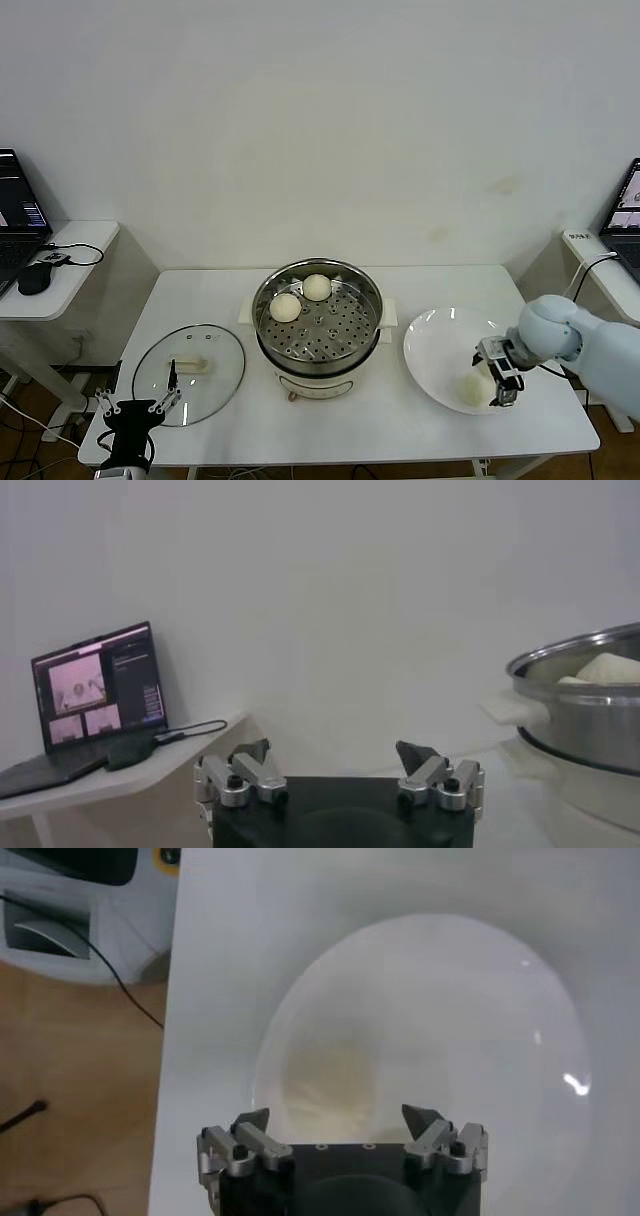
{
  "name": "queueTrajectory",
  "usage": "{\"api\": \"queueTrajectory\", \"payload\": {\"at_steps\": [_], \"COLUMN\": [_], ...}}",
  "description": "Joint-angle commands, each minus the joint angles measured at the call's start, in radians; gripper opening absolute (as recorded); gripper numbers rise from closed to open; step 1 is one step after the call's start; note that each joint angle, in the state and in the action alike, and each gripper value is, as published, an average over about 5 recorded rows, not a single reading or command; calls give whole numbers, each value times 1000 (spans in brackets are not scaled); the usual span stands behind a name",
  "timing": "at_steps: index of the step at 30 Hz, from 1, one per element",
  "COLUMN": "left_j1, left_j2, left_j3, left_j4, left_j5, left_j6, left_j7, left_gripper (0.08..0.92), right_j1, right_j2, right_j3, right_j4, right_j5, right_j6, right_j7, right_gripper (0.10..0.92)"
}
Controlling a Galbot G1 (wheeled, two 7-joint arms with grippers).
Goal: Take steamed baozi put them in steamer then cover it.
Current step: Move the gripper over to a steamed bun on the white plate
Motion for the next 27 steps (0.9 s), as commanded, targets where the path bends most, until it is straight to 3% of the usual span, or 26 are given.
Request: {"api": "queueTrajectory", "payload": {"at_steps": [1,27], "left_j1": [0,-1], "left_j2": [0,-4], "left_j3": [1,2], "left_j4": [3,-2], "left_j5": [2,4], "left_j6": [0,-1], "left_j7": [0,-2], "left_gripper": [823,823], "right_j1": [-64,-27], "right_j2": [32,41], "right_j3": [44,62], "right_j4": [-46,-43], "right_j5": [-15,29], "right_j6": [-2,-37], "right_j7": [6,-2], "right_gripper": [821,625]}}
